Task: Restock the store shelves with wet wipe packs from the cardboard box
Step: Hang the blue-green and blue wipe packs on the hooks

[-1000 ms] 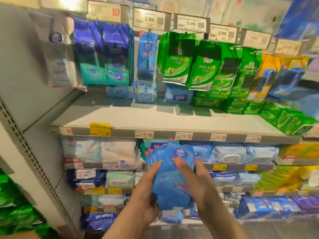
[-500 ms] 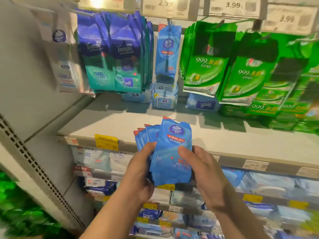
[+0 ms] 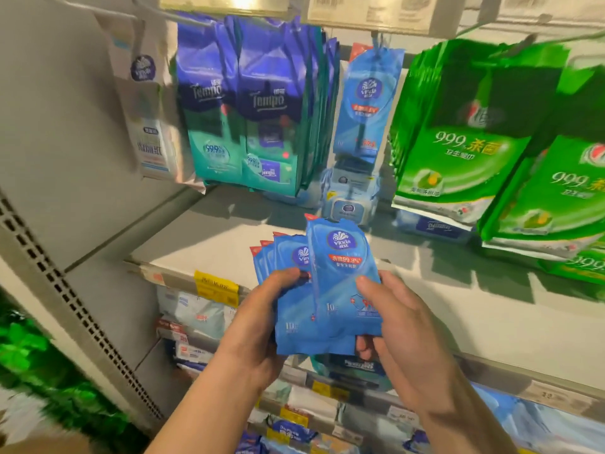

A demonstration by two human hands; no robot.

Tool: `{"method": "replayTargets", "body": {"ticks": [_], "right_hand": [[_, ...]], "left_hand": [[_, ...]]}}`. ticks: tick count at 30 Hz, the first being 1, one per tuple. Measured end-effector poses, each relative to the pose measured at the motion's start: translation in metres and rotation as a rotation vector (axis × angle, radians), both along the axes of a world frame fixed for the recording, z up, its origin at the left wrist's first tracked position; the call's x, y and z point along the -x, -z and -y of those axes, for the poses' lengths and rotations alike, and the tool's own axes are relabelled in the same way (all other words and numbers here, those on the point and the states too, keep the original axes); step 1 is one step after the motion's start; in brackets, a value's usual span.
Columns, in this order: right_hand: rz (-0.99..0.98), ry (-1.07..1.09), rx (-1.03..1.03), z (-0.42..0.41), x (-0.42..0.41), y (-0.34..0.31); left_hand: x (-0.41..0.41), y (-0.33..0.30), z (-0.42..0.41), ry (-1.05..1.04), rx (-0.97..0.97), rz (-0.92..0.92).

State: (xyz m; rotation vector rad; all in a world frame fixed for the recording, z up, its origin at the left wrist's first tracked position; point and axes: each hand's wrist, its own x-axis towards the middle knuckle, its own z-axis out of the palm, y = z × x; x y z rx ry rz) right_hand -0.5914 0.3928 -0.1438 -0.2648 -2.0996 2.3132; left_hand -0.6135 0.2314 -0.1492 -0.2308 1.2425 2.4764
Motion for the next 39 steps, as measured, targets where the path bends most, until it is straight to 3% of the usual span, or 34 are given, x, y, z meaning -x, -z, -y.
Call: {"method": "replayTargets", "body": {"ticks": [7,15,25,39], "right_hand": [[-0.236,0.085,-0.005,0.029,0.016,-0.009],[-0.545,0.26,-0.157,0.049,0.009,-0.053],[-0.64,0.303,-0.116,0.056,0.021,-0.096],[-0.54,0.401,-0.027,0.055,0.048,-0.088]], "left_hand": [[0.029,0.002,0.023,0.062,-0.146,-0.037],[0.05,0.0,0.041,0.145,-0.13,-0.042],[0.058,-0.005,0.043,0.198,-0.127,-0.036],[0.068,-0.003,0.051,0.188,-0.139,0.015]]}}
